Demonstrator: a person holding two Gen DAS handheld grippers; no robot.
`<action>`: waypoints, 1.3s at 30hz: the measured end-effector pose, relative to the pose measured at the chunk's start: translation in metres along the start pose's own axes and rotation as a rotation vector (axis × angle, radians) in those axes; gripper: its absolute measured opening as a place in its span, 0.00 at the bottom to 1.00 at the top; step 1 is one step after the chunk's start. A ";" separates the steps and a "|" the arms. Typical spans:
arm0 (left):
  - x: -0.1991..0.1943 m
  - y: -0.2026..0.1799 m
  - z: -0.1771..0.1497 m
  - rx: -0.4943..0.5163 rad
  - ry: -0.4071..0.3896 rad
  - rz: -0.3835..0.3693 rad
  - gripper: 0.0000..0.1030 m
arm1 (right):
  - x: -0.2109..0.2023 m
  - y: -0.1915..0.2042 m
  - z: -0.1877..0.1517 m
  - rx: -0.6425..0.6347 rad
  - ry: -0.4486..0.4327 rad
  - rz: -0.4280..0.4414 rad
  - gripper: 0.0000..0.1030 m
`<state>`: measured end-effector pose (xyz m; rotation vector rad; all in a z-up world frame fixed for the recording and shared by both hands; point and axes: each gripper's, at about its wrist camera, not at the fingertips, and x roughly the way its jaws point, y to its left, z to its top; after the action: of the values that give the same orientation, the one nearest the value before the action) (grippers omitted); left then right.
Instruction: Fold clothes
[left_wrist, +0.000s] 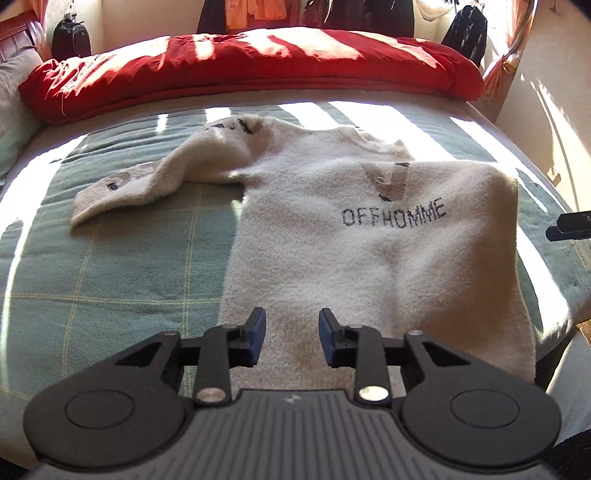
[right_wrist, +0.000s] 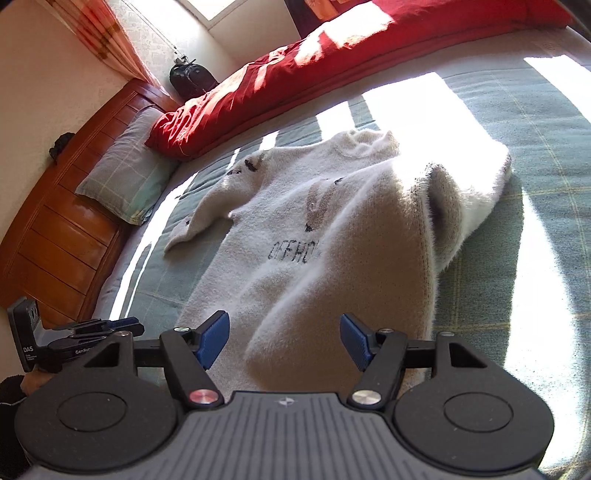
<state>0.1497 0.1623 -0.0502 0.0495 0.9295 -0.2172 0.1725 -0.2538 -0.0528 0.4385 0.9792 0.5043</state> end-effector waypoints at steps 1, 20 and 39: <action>0.000 -0.010 0.004 0.027 -0.007 -0.006 0.37 | -0.002 -0.005 -0.002 0.009 -0.009 -0.018 0.71; 0.058 -0.270 0.095 0.476 -0.060 -0.306 0.60 | -0.040 -0.118 -0.044 0.226 -0.113 -0.192 0.83; 0.178 -0.356 0.095 0.535 -0.067 -0.003 0.61 | -0.046 -0.190 -0.063 0.389 -0.142 -0.108 0.83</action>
<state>0.2543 -0.2282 -0.1173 0.5311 0.7839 -0.4636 0.1356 -0.4255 -0.1593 0.7553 0.9588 0.1793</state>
